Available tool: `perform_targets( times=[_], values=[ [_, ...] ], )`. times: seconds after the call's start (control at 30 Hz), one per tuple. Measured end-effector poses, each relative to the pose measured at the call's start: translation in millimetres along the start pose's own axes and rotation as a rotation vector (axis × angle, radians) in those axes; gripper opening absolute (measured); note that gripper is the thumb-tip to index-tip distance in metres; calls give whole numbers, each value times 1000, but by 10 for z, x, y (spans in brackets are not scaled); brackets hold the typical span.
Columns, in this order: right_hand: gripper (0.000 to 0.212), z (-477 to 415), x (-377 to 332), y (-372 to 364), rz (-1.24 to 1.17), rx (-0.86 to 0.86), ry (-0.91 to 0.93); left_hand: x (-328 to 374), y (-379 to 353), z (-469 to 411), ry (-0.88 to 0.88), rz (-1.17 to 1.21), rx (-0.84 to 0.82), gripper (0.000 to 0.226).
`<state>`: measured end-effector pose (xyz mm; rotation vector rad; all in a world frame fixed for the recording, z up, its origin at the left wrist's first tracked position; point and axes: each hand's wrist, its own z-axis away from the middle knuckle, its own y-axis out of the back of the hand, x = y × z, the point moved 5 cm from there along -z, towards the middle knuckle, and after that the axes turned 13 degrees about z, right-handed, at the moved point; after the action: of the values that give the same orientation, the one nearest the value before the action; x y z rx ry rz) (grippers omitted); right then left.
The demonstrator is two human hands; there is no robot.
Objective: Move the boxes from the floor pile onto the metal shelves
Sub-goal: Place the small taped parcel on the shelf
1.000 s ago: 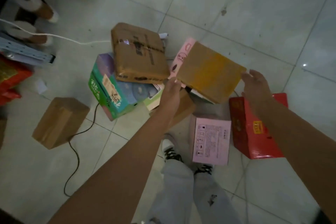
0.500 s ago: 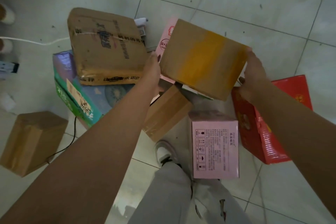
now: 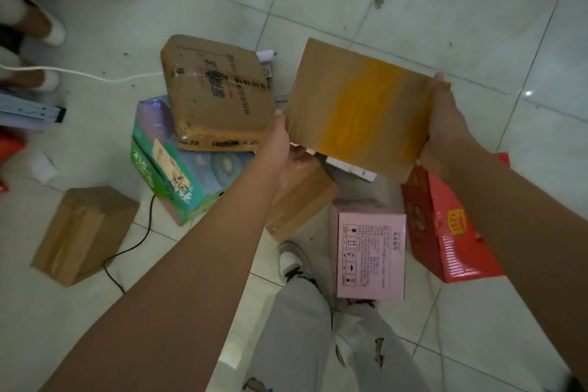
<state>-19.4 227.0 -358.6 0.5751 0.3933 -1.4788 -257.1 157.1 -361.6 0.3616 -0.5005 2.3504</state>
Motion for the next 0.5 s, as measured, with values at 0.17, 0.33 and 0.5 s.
perform_targets(
  times=[0.17,0.33,0.5],
  values=[
    [85,1002,-995,-327,51,-126,129,816,-80,1094,-99,109,3,54],
    [86,2476,-2349,-837,163,-366,383,1949,-166,2750,-327,307,50,52],
    [95,4267,-3553,-1293,190,-493,610,2904,-25,4690,-581,461,27,35]
  ],
)
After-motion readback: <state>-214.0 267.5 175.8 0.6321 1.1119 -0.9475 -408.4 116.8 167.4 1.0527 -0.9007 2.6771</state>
